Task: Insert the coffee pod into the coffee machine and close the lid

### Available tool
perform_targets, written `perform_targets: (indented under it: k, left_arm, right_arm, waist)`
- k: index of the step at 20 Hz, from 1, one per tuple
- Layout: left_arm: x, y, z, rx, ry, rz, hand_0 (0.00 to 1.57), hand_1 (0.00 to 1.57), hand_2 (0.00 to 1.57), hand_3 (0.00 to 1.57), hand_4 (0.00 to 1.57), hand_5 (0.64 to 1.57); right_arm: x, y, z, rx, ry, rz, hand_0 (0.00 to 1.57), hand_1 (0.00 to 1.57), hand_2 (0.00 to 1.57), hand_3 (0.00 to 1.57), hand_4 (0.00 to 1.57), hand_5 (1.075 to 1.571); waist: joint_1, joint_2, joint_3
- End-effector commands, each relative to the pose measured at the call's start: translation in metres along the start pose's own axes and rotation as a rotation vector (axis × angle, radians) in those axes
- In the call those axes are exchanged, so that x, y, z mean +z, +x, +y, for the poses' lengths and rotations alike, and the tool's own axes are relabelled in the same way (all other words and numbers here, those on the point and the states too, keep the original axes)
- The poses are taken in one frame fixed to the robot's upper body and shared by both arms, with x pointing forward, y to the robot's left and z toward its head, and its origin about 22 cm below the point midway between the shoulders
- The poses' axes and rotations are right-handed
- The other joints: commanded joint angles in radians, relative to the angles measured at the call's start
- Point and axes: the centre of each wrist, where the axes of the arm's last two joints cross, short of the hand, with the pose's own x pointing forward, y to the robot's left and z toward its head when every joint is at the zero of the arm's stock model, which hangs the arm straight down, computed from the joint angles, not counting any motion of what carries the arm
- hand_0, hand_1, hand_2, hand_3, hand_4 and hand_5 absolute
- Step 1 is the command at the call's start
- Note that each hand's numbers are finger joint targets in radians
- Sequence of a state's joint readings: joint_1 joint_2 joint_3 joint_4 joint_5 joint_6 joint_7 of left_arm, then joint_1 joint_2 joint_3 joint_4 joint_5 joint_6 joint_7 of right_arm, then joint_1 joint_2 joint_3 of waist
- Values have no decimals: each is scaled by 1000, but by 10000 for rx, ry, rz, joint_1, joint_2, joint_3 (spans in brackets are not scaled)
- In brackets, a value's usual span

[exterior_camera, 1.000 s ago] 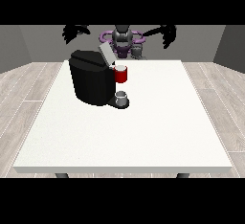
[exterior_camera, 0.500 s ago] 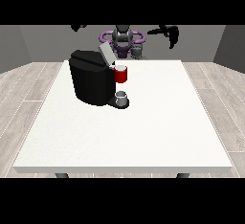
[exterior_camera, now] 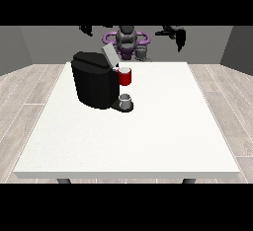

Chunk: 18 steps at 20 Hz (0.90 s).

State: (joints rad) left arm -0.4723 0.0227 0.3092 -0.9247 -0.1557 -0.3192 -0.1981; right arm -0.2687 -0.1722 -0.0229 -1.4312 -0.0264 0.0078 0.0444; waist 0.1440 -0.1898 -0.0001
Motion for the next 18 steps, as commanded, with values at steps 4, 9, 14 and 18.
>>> perform_targets:
  k: [4, 9, 14, 18]
  left_arm:
    - [26, -1, -8, 293, 195, -164, 0, 0, 0, 0, 0, 1571]
    - [30, 19, -3, 355, 473, -800, 0, 0, 0, 0, 0, 1571]
    - [32, 55, 5, -142, 258, -978, 0, 0, 0, 0, 0, 1571]
    - [34, 59, -2, -106, 530, -1183, 0, 0, 0, 0, 0, 1571]
  right_arm:
    - [-15, 3, 6, -598, 272, 147, 0, 0, 0, 0, 0, 1571]
    - [-30, 1, -11, -566, 96, 121, 0, 0, 0, 0, 0, 1571]
    - [-44, -3, -16, -574, 51, -226, 0, 0, 0, 0, 0, 1571]
    - [-48, -12, 3, -299, 480, -123, 0, 0, 0, 0, 0, 1571]
  waist:
    - [144, 443, 2]
    - [116, 1239, 2]
    - [191, 1663, 4]
    - [16, 1900, 3]
